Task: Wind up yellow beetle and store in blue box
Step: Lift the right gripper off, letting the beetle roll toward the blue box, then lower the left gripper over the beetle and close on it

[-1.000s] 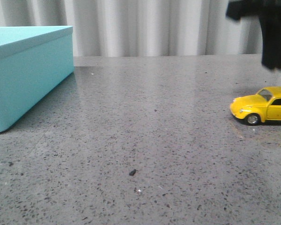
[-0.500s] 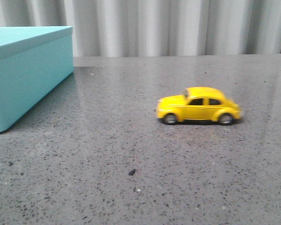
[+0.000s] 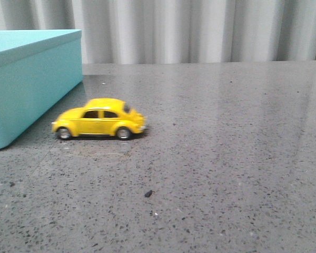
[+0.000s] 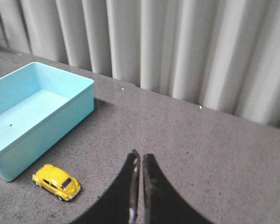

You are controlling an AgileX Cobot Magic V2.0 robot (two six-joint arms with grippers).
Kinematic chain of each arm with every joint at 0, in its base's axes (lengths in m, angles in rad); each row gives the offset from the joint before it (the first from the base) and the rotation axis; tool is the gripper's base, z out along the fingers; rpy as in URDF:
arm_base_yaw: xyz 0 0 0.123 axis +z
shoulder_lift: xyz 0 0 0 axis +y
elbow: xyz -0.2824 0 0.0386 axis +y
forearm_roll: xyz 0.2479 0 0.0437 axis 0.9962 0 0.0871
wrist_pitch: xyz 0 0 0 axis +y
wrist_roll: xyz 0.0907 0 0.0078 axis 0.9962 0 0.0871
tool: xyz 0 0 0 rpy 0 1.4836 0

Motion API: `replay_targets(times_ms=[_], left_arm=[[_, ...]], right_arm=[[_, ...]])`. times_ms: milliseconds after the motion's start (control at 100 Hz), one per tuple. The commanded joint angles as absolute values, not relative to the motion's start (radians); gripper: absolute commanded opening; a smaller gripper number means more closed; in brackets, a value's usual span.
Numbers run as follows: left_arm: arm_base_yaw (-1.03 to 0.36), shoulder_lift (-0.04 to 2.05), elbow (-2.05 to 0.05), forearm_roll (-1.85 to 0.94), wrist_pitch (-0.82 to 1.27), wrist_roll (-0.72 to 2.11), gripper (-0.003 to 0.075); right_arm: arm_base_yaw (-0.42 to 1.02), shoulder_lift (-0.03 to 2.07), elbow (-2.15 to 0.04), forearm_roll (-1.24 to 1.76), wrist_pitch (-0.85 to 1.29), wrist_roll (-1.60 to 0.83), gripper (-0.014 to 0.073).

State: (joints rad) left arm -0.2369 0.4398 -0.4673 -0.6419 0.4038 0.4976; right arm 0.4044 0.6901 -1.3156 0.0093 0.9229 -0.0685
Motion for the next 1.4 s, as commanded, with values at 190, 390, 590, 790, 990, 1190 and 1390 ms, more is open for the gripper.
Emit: replay_targets(times_ms=[190, 390, 590, 790, 990, 1190, 1390], left_arm=[[-0.247, 0.595, -0.642, -0.669, 0.518, 0.591, -0.002], [-0.261, 0.79, -0.834, -0.667, 0.719, 0.804, 0.0055], [-0.384, 0.972, -1.05, -0.526, 0.783, 0.879, 0.037], [-0.495, 1.175, -1.247, -0.346, 0.94, 0.877, 0.0459], [-0.603, 1.352, -1.388, -0.171, 1.065, 0.877, 0.0459], [-0.631, 1.482, -1.446, -0.101, 1.084, 0.877, 0.0459], [-0.629, 1.558, -1.453, -0.103, 1.12, 0.877, 0.0459]], right_arm=[[0.404, 0.56, -1.293, 0.102, 0.829, -0.284, -0.0041], [0.404, 0.436, -1.166, 0.1, 0.768, -0.284, -0.0041], [0.404, 0.357, -1.079, 0.1, 0.767, -0.284, -0.0041], [0.404, 0.335, -1.071, 0.1, 0.768, -0.284, -0.0041], [0.402, 0.335, -1.069, 0.1, 0.778, -0.284, -0.0041], [0.402, 0.333, -1.03, 0.1, 0.803, -0.284, -0.0041], [0.402, 0.296, -0.994, 0.1, 0.799, -0.284, -0.0041]])
